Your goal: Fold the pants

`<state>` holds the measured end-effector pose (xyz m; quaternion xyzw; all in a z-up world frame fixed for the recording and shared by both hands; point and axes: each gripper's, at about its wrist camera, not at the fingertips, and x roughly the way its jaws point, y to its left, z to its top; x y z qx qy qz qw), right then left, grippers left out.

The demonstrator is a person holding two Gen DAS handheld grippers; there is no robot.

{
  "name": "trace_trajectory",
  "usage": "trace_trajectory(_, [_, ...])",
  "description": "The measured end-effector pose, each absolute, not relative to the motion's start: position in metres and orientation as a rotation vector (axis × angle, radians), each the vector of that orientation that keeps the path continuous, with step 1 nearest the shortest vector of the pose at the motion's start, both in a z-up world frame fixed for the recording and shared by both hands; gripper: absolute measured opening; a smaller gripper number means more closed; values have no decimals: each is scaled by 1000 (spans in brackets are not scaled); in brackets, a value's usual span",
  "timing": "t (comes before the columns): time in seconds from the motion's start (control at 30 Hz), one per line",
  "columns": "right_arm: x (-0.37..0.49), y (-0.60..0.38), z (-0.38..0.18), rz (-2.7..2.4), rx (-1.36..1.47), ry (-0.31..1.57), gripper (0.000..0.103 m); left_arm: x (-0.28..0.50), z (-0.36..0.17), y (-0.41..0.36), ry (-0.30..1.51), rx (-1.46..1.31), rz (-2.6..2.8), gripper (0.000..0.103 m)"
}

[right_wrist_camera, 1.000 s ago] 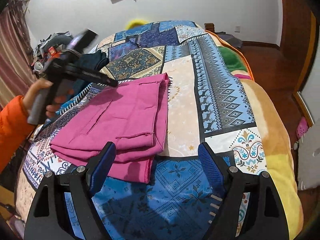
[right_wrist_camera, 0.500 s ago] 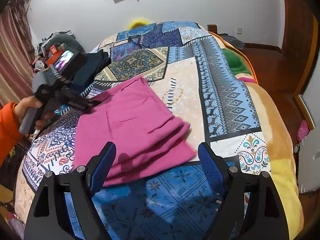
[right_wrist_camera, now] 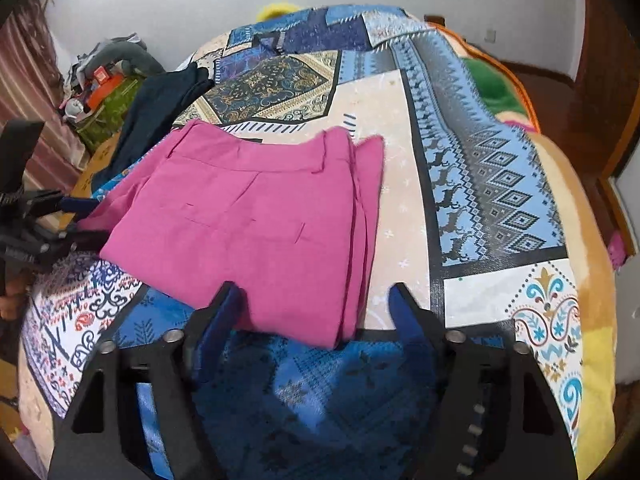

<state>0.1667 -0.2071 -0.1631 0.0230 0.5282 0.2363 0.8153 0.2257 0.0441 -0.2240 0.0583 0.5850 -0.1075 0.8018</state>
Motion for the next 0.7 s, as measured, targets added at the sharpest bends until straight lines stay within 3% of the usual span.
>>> trace_trajectory(0.07, [170, -209, -160, 513, 54, 1127, 57, 222, -218, 46, 1235, 95, -246, 78])
trace_trajectory(0.13, [171, -208, -155, 517, 49, 1114, 52, 220, -214, 48, 1217, 77, -256, 58])
trace_trajectory(0.23, [171, -204, -155, 538, 36, 1118, 45, 222, -214, 46, 1202, 74, -259, 35])
trace_trajectory(0.33, [168, -197, -162, 562, 15, 1137, 38, 220, -213, 43, 1191, 86, -244, 30])
trace_trajectory(0.5, [167, -198, -166, 583, -6, 1139, 27, 217, -217, 49, 1187, 48, -223, 30])
trace_trajectory(0.7, [167, -195, -167, 586, -51, 1153, 27, 208, -213, 55, 1176, 39, -196, 35])
